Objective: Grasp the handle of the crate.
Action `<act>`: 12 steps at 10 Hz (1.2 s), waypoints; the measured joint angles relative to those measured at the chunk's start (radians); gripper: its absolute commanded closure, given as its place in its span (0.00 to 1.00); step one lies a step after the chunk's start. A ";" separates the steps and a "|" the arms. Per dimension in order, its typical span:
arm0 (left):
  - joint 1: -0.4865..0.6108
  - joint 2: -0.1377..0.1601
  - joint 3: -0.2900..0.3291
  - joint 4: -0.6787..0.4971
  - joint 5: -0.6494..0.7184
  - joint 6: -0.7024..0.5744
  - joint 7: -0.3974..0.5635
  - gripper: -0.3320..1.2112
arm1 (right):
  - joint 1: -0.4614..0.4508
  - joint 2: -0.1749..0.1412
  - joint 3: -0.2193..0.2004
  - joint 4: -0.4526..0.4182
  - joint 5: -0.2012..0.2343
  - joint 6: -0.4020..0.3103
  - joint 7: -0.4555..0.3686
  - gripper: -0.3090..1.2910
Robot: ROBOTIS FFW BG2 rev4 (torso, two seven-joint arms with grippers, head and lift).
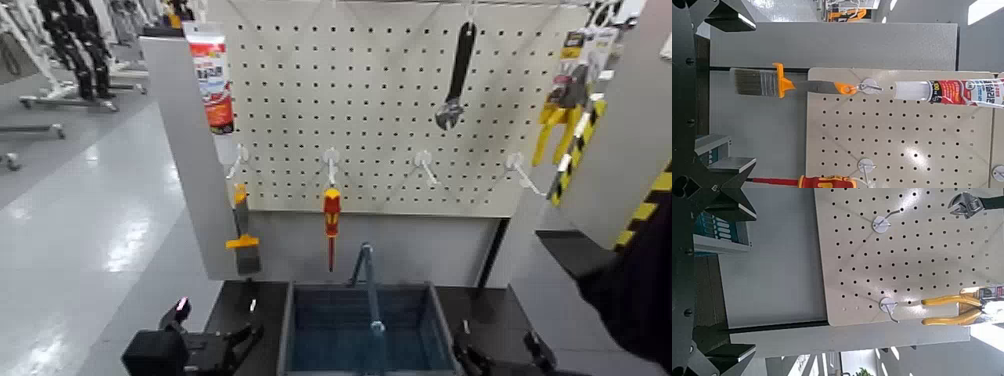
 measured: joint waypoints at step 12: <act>-0.228 -0.023 0.066 0.007 0.558 0.495 -0.340 0.28 | -0.001 0.000 0.007 -0.012 0.006 0.035 -0.006 0.27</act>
